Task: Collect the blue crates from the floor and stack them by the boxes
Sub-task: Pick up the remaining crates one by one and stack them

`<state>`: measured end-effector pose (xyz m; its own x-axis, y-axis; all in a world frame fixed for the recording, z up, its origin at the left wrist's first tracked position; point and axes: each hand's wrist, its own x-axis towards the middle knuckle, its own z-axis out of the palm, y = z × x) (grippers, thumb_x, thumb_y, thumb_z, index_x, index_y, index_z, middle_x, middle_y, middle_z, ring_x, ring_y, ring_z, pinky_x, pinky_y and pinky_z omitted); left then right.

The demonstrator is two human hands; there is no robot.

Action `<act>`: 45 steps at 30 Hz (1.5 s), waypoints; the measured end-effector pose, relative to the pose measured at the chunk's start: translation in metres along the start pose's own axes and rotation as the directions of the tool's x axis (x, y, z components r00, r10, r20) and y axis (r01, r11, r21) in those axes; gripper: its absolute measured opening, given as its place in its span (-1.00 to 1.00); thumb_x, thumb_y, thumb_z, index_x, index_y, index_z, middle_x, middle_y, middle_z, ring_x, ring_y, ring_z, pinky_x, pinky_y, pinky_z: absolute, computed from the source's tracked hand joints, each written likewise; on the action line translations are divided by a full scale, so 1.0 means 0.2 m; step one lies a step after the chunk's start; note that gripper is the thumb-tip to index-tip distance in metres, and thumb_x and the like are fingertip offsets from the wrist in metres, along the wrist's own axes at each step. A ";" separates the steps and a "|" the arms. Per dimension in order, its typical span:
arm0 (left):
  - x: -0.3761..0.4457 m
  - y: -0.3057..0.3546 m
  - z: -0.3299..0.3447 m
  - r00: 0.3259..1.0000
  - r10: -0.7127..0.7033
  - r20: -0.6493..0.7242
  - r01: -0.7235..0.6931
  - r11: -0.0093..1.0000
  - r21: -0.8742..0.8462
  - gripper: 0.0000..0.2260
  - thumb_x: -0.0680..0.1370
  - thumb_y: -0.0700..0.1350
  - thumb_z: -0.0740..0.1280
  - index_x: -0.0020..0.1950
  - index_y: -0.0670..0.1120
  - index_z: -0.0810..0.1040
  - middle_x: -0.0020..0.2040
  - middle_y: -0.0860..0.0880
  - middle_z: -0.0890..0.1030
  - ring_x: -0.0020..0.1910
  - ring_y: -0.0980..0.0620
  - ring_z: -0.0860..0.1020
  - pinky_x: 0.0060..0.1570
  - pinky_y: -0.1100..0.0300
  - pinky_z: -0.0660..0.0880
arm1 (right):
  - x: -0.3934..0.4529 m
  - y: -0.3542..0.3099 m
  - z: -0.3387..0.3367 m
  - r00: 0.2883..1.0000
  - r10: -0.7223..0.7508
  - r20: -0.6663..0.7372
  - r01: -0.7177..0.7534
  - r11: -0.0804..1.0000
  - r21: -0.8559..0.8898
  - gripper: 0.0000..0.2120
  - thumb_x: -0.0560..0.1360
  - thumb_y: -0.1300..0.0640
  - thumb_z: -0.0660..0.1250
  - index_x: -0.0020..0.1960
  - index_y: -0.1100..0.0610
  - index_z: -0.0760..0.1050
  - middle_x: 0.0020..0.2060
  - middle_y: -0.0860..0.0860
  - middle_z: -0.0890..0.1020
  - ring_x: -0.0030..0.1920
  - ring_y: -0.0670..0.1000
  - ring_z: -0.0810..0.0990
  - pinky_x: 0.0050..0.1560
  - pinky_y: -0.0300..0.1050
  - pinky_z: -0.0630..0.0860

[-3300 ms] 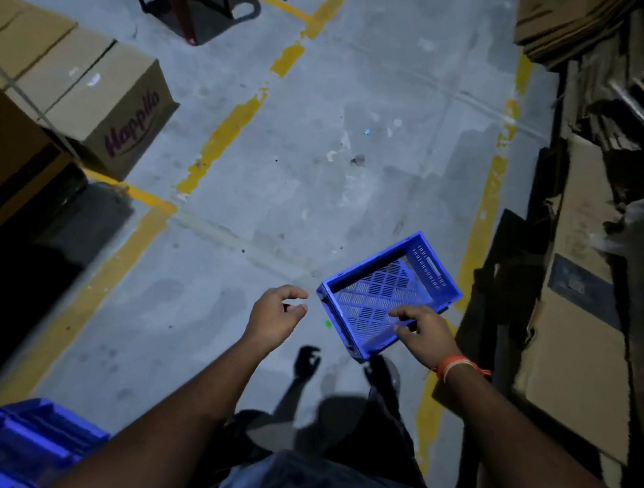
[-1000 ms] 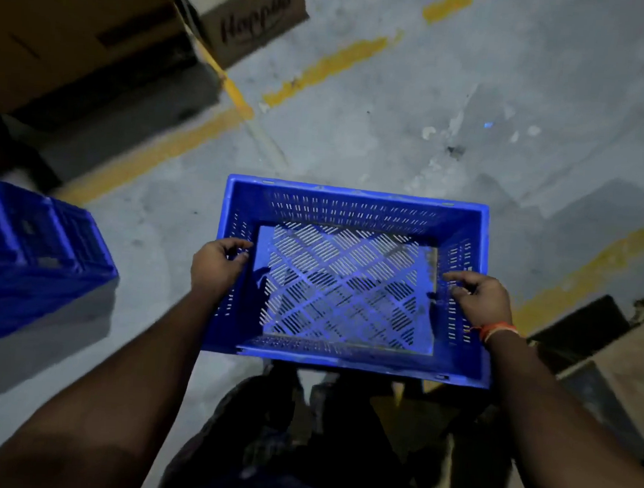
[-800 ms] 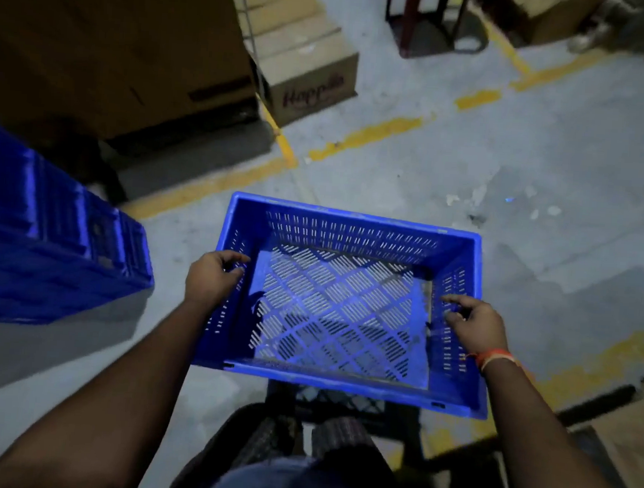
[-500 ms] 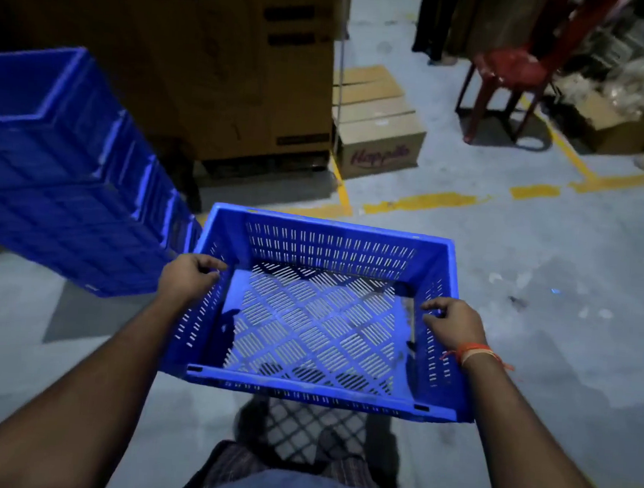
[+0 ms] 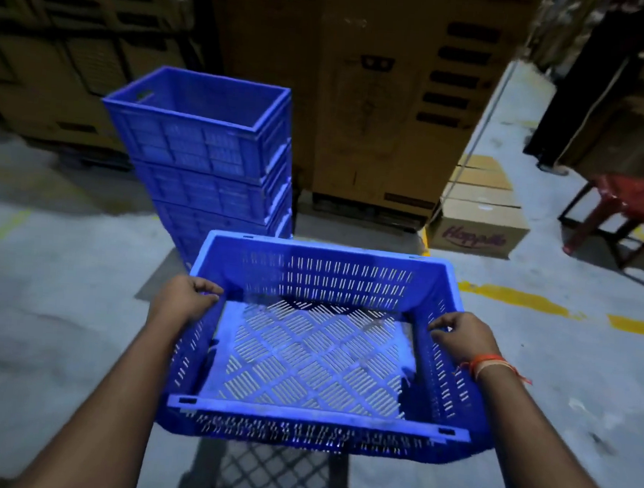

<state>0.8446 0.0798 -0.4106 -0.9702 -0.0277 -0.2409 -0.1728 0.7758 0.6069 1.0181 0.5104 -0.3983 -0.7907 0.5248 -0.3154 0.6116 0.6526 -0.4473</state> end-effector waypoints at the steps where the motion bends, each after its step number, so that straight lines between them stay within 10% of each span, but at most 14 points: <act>1: 0.02 -0.07 -0.07 1.000 -0.013 0.003 0.013 1.000 -0.015 -0.90 0.48 -0.13 0.48 -0.03 -0.01 0.73 -0.22 -0.06 0.67 -0.36 0.02 0.53 -0.36 0.26 0.37 | -0.01 -0.10 0.02 1.000 -0.016 0.004 0.016 1.000 -0.011 -0.85 0.41 0.11 0.43 -0.03 -0.02 0.69 0.01 0.04 0.70 0.05 0.10 0.64 0.01 -0.20 0.43; 6: 0.16 -0.31 -0.51 0.998 -0.060 0.003 0.060 0.998 -0.011 -0.94 0.44 -0.04 0.52 -0.11 0.06 0.71 -0.15 -0.03 0.71 -0.17 -0.07 0.67 -0.03 0.10 0.57 | -0.04 -0.60 0.10 0.994 -0.099 0.054 0.101 0.994 -0.033 -0.91 0.43 0.10 0.44 -0.08 -0.01 0.68 -0.10 0.04 0.71 -0.22 0.01 0.58 -0.10 -0.21 0.43; 15: 0.49 -0.34 -1.30 0.998 -0.032 -0.063 0.038 0.994 0.099 -0.89 0.44 0.08 0.50 -0.12 0.07 0.70 -0.21 -0.04 0.69 -0.31 -0.07 0.61 -0.24 0.20 0.48 | 0.03 -1.39 0.08 0.968 -0.234 0.091 0.231 0.972 0.044 -0.90 0.46 0.17 0.40 -0.20 0.12 0.67 -0.46 0.07 0.66 -0.59 -0.01 0.54 -0.46 -0.23 0.46; 30: 1.64 0.35 -2.11 0.994 0.070 -0.087 -0.063 0.995 0.082 -0.82 0.48 -0.19 0.50 0.01 -0.28 0.68 -0.49 -0.17 0.47 -0.70 0.01 0.31 -0.57 0.35 0.32 | 0.85 -2.49 -0.30 0.935 -0.355 -0.008 0.354 0.931 0.083 -0.67 0.50 0.13 0.38 -0.41 0.19 0.52 -0.55 0.18 0.58 -0.52 0.06 0.46 -0.33 -0.17 0.40; 37: 2.19 0.51 -2.23 0.991 0.072 -0.115 -0.064 0.996 0.068 -0.72 0.48 -0.14 0.50 0.04 -0.33 0.65 -0.34 -0.25 0.50 -0.65 -0.05 0.36 -0.45 0.25 0.35 | 1.30 -2.89 -0.46 0.932 -0.358 -0.060 0.358 0.934 -0.002 -0.73 0.48 0.13 0.40 -0.36 0.22 0.57 -0.57 0.15 0.58 -0.67 -0.06 0.42 -0.60 -0.31 0.35; 45: 2.96 0.55 -2.11 0.994 0.091 -0.068 -0.087 0.995 0.051 -0.77 0.44 -0.11 0.52 -0.07 -0.27 0.70 -0.44 -0.21 0.53 -0.49 -0.09 0.44 -0.31 0.12 0.45 | 1.81 -3.25 -0.44 0.960 -0.246 -0.133 0.242 0.969 -0.046 -0.82 0.41 0.10 0.45 -0.22 0.23 0.67 -0.40 0.14 0.69 -0.45 0.00 0.59 -0.26 -0.15 0.51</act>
<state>0.1789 -0.1162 -0.1672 -0.9912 0.0000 -0.1326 -0.0784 0.8066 0.5859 0.3360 0.3238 -0.1483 -0.9056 0.4162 -0.0815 0.4031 0.7847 -0.4709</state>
